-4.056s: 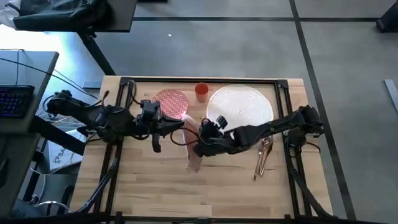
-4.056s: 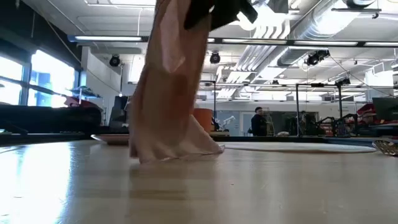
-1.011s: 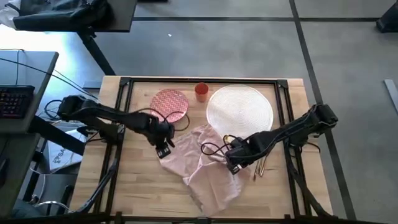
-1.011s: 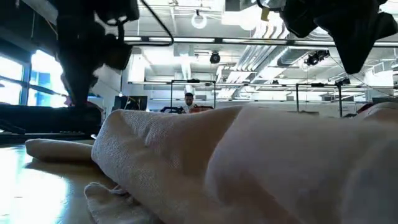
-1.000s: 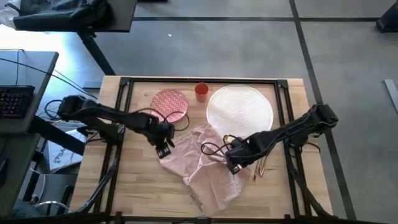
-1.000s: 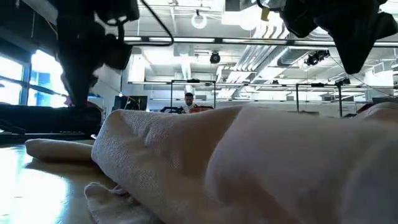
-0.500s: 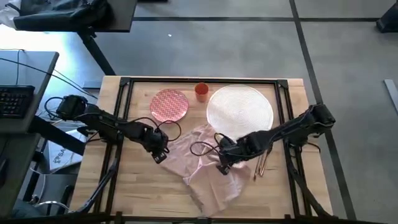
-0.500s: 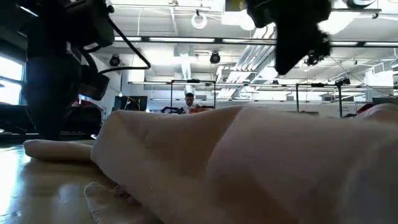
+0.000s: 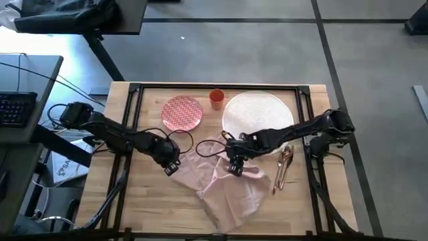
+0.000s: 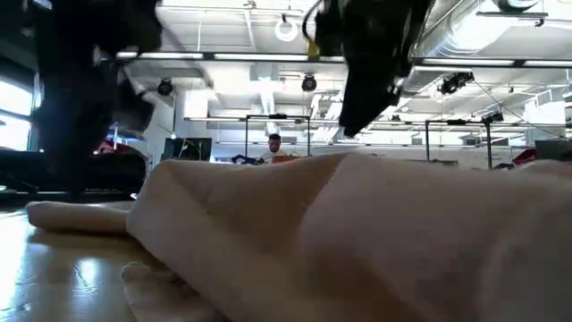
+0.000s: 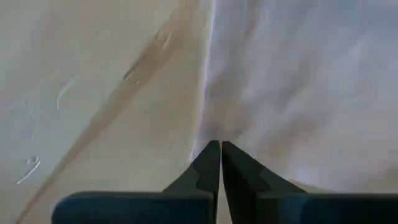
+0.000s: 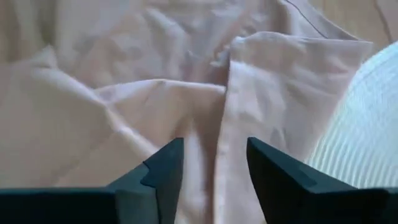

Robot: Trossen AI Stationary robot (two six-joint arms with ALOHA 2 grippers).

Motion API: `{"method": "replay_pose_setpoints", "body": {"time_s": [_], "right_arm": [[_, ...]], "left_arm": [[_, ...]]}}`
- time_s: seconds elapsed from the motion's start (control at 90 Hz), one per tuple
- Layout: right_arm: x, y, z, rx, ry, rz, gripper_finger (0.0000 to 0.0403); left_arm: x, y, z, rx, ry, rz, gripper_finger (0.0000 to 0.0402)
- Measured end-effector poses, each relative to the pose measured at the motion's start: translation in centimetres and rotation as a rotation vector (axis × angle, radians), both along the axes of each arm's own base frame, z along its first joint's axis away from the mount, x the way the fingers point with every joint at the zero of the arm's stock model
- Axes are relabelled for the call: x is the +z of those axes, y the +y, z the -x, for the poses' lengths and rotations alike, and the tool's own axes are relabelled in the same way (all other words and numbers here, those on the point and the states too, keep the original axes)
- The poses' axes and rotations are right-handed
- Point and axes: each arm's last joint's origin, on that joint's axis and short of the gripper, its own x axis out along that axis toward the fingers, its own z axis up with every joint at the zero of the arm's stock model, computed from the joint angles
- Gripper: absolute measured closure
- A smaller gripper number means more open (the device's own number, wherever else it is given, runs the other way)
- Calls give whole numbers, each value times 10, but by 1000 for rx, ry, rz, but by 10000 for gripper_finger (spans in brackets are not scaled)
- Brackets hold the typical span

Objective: Set table place
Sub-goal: Fold the pink napkin

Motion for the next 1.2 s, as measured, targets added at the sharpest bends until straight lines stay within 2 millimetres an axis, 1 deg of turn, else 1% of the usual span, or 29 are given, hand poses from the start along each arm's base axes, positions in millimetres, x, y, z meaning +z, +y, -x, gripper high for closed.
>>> {"method": "replay_pose_setpoints", "body": {"time_s": [0.089,0.167,0.244,0.322,0.444,0.5,0.556,0.644,0.7,0.756,0.844,0.967,1.1,1.2], "right_arm": [[-15,-6,-1,57,-75,-20,247],[-28,-8,1,102,-136,1,247],[-39,-8,3,157,-195,35,247],[-49,-9,6,173,-187,91,247],[-68,-11,10,183,-119,141,253],[-73,-11,11,182,-99,144,265],[-77,-12,12,183,-71,147,285],[-79,-12,13,183,-49,155,338],[-74,-12,12,184,-43,156,377],[-66,-12,10,184,-30,157,393],[-49,-13,6,183,-2,158,398],[-16,-19,-2,189,11,223,402],[14,-38,-7,72,76,359,403],[31,-55,-12,-8,69,433,403]], "left_arm": [[13,-1,-4,8,2,-17,401],[24,-2,-9,13,-27,-16,401],[28,-2,-11,30,-33,-10,401],[29,-2,-12,64,-35,2,402],[29,-4,-12,94,-37,13,401],[30,-5,-12,102,-37,16,401],[30,-5,-12,104,-41,18,401],[30,-5,-12,100,-40,18,401],[30,-5,-12,101,-45,15,401],[30,-5,-12,102,-47,11,401],[30,-7,-12,90,-56,4,401],[31,-9,-13,94,-80,-14,401],[32,-14,-15,97,-121,-15,401],[32,-17,-16,99,-137,-19,401]]}}
